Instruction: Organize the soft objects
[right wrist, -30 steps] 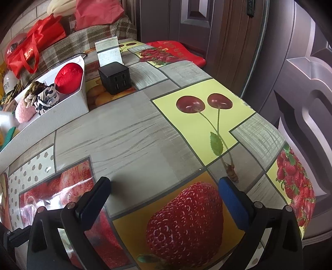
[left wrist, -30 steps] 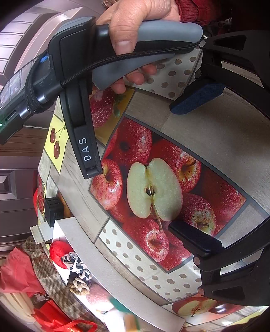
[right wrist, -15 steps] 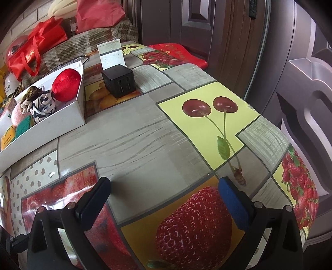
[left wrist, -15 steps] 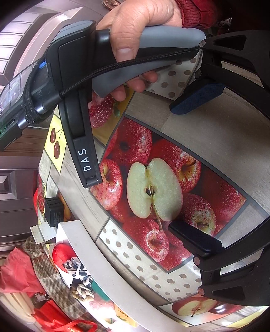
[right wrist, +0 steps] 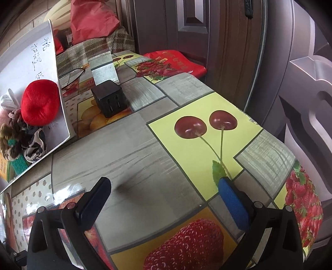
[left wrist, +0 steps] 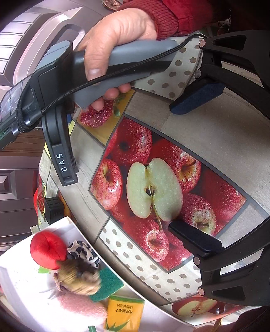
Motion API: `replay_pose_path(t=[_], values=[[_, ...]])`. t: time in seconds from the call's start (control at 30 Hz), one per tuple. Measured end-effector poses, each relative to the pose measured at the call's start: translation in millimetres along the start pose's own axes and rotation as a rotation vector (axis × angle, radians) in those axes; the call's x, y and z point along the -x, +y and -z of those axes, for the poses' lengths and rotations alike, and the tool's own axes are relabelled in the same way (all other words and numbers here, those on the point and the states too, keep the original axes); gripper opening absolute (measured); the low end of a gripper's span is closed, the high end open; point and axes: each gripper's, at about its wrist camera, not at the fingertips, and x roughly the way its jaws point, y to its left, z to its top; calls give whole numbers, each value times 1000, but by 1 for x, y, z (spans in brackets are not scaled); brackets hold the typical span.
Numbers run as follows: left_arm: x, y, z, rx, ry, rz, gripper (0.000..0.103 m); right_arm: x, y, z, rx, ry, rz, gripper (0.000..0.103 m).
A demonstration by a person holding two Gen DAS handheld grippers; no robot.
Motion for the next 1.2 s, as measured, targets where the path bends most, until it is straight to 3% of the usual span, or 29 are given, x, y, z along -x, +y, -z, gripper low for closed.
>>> replay_pose_path(t=[0.23,1.2], values=[[0,0,0,0,0,0,102,2,-6,1,-21,-12,-37,103],[-1,5,-1,1,0,1,102,3,-9,-1,-37,-18,-47,103]])
